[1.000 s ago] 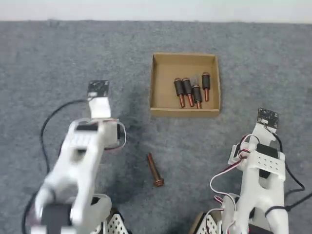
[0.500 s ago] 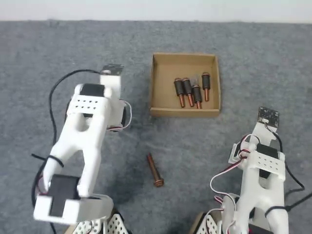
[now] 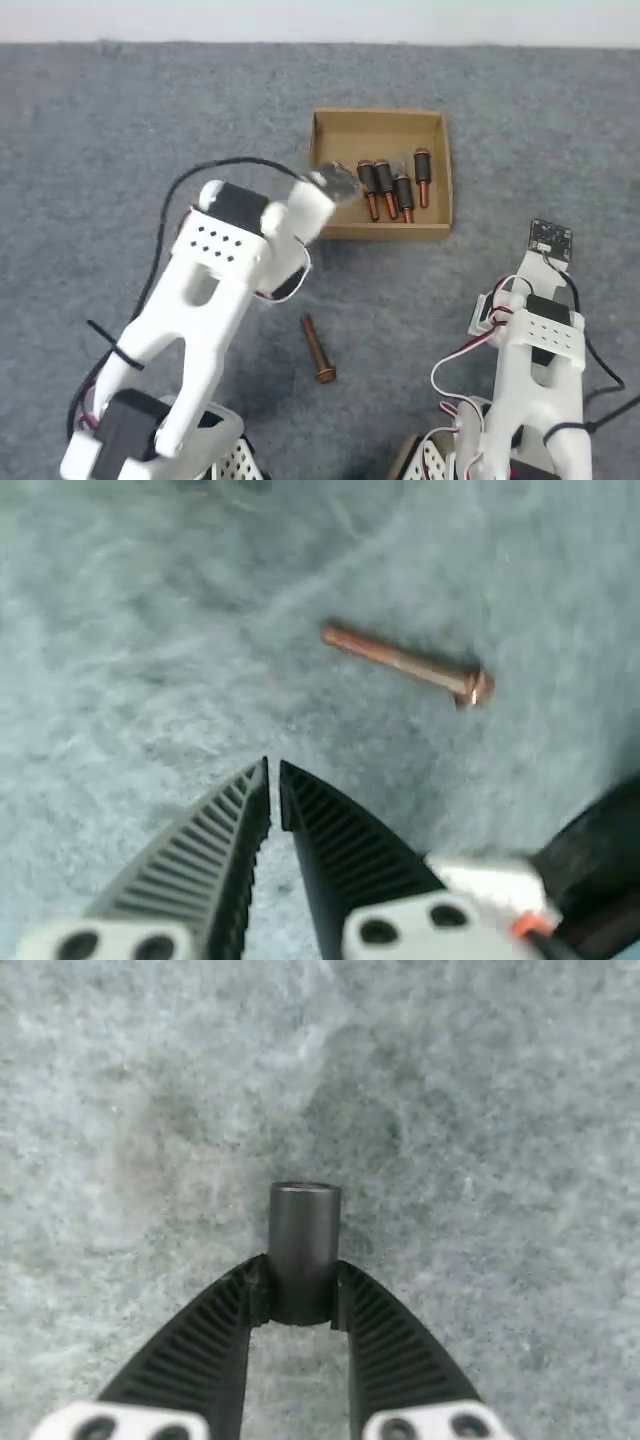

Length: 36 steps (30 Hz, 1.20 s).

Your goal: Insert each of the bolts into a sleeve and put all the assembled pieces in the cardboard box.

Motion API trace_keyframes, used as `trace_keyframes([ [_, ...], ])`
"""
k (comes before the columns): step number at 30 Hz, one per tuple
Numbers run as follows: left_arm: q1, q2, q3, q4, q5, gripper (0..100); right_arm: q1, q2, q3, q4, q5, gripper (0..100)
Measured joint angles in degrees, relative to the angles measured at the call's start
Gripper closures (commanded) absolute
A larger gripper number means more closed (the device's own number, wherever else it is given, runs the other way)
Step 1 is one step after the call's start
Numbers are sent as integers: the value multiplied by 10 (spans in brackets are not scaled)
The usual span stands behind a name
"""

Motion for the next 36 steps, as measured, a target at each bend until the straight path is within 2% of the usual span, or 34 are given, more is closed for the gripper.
trace_keyframes([
  [4,4,-1,82,-42,-83,907,0,0,0,0,0,992],
  [7,4,-1,143,-97,-114,840,0,0,0,0,0,992],
  [13,4,-23,232,-223,-117,835,0,0,0,0,0,992],
  [19,42,-149,366,-339,-65,833,0,0,0,0,17,992],
  [24,81,-292,438,-349,16,837,0,0,0,0,17,992],
  [27,81,-340,447,-349,114,837,0,0,0,0,18,992],
  [33,51,-331,478,-384,388,835,0,0,0,0,20,992],
  [36,56,-290,485,-407,428,834,0,0,0,0,20,992],
])
